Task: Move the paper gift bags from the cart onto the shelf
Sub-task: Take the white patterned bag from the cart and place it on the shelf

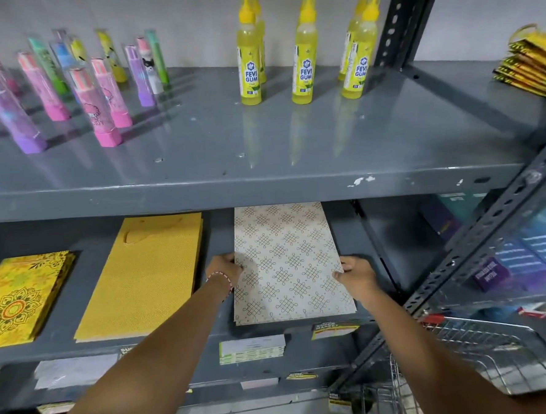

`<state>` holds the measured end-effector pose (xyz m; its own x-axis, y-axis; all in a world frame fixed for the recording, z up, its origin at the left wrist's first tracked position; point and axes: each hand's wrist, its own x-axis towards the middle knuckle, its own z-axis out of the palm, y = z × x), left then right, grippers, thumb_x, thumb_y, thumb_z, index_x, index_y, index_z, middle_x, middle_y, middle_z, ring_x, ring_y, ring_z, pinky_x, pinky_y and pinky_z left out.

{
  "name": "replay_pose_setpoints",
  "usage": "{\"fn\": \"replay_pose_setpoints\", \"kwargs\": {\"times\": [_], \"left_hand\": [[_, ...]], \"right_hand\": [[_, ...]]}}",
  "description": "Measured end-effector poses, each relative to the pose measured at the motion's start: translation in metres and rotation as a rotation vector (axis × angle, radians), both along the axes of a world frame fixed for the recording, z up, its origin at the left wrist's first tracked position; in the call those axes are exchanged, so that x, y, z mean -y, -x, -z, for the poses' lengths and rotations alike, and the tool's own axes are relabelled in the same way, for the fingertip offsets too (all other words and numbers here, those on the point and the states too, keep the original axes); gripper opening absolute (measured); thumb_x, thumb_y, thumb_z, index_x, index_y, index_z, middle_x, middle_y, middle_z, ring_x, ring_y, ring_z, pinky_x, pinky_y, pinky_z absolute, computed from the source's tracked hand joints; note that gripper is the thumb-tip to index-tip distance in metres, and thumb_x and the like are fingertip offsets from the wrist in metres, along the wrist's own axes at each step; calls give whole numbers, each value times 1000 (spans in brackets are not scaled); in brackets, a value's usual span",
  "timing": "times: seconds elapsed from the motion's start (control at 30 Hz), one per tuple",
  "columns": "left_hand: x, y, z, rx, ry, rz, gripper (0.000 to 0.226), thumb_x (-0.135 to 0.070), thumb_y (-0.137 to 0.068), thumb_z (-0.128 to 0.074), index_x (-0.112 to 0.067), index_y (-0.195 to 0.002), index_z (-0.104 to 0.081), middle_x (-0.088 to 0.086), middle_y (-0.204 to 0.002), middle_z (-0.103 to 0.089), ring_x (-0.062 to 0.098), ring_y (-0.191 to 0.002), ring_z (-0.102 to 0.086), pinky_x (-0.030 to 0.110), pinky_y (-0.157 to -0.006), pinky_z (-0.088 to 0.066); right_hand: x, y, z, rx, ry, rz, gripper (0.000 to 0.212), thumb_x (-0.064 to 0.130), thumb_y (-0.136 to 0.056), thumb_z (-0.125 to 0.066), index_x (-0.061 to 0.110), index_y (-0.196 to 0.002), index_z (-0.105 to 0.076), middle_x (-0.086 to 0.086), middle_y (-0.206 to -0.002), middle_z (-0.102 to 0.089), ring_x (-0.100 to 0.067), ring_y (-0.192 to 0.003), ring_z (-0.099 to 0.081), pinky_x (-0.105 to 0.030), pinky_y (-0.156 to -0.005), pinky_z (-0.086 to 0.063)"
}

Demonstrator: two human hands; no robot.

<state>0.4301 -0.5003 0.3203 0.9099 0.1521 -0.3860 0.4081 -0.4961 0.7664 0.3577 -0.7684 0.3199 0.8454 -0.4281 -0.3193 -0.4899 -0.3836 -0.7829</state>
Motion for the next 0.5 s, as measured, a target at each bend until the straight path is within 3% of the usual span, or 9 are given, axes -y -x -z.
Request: {"fn": "replay_pose_setpoints", "kwargs": {"times": [0.1, 0.23, 0.33, 0.43, 0.5], "left_hand": [[1, 2, 0, -8, -13, 11, 36, -5, -85, -64, -14, -120, -67, 8, -115, -71, 25, -104, -66, 25, -83, -52], [1, 1, 2, -6, -29, 14, 36, -5, -86, -63, -14, -120, -67, 8, -115, -71, 26, -105, -65, 27, -85, -53], [2, 1, 5, -18, 1, 3, 37, -5, -86, -63, -14, -121, -66, 7, -116, -71, 24, -105, -64, 25, -84, -52], [0, 6, 3, -14, 42, -36, 36, -10, -85, -66, -10, -121, -65, 8, -117, -69, 27, -108, -62, 26, -83, -47], [-10, 12, -3, 18, 58, -95, 36, -19, -86, -66, -7, -120, -64, 11, -117, -68, 31, -110, -61, 30, -90, -47]], "right_hand": [[-2, 5, -3, -1, 32, 3, 41, 1, -83, -67, 7, -123, -61, -12, -120, -67, -21, -95, -60, -28, -83, -48], [-4, 6, -1, -5, 52, 4, 41, 0, -84, -66, 5, -123, -60, -13, -121, -66, -26, -105, -62, -27, -81, -47], [-5, 7, 5, 2, 75, -4, 35, -1, -85, -64, 6, -119, -63, -8, -115, -69, -19, -95, -60, -24, -75, -47], [-2, 8, 10, 10, 129, -26, 32, 6, -81, -68, 18, -111, -66, -7, -117, -68, -27, -105, -63, -37, -83, -57], [-5, 4, 12, 30, 273, -45, 38, 13, -80, -68, 24, -115, -61, -9, -127, -60, -32, -117, -54, -47, -94, -52]]}}
